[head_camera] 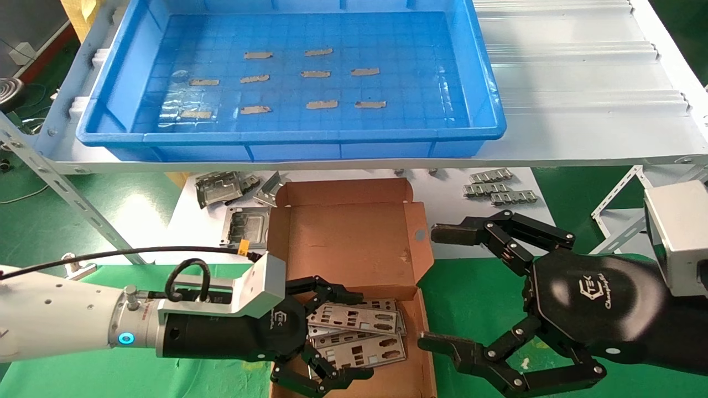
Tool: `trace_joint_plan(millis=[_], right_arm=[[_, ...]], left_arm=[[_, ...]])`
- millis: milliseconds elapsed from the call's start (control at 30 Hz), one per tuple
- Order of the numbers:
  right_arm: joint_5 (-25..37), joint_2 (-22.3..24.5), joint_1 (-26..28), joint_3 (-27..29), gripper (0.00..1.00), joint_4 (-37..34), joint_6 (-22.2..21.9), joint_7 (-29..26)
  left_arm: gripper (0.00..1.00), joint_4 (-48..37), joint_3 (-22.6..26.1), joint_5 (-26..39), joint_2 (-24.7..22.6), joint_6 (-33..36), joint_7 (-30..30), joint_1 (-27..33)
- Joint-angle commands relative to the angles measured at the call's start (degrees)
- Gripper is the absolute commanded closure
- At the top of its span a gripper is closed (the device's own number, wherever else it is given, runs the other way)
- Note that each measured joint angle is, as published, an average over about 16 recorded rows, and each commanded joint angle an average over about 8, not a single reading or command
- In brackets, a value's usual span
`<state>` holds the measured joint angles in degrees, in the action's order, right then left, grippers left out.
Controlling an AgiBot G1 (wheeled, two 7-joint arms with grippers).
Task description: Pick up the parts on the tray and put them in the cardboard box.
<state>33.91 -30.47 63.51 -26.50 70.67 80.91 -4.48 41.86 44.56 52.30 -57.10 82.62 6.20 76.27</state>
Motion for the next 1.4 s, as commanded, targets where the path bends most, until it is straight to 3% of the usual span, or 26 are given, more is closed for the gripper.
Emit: trace_joint_plan(millis=[33,1400], right_arm=[[0.0,0.0,0.0,0.0,0.0,0.0,0.01,0.0],[0.0,0.0,0.0,0.0,0.0,0.0,0.01,0.0]], left_arm=[[0.0,0.05,0.17,0.48,-0.19,-0.47,0.07,0.11],[0.0,21.44,-19.24,-6.93,14.86,1.94,-11.43,-9.9]])
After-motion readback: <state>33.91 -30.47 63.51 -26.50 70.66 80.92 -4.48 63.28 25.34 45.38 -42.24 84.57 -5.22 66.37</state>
